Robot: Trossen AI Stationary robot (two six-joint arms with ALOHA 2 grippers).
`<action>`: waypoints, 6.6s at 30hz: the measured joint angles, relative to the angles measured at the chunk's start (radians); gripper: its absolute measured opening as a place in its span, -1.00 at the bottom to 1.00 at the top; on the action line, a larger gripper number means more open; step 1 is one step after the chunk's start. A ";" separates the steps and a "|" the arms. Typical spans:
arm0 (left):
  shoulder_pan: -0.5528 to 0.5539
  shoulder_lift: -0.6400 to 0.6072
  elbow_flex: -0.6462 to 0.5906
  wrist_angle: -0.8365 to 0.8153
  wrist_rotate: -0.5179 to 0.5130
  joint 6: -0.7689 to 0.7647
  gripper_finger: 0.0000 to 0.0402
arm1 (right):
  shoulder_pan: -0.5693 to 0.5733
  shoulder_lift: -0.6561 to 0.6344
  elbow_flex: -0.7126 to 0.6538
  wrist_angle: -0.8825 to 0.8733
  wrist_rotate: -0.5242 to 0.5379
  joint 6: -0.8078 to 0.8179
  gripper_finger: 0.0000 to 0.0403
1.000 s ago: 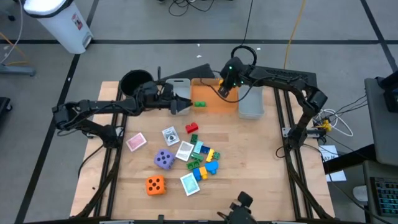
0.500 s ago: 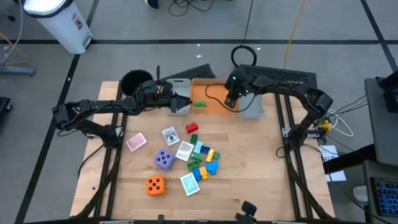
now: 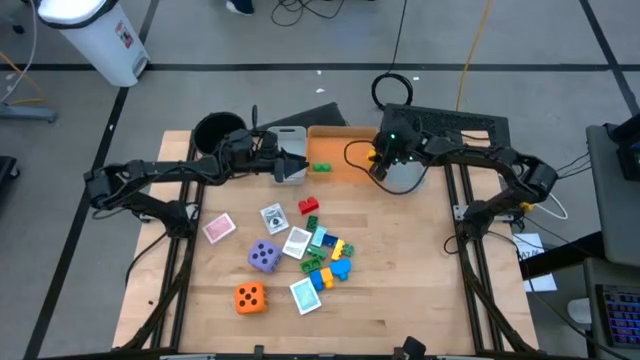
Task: Pick & Place Toys
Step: Put the bottom left yellow game piece into the orange bin, then put the purple dice into the left gray bin
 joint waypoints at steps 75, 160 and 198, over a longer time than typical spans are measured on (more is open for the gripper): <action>0.000 0.000 0.001 -0.006 0.001 -0.012 0.27 | 0.063 0.007 -0.004 0.053 0.057 -0.006 -0.16; -1.050 -0.227 0.191 -1.347 -0.679 -0.837 0.27 | 1.097 -0.148 -0.005 0.227 0.428 0.731 -0.17; -0.927 -0.232 -0.095 -0.960 -0.614 -0.692 0.27 | 0.957 -0.148 -0.005 0.379 0.419 0.636 -0.17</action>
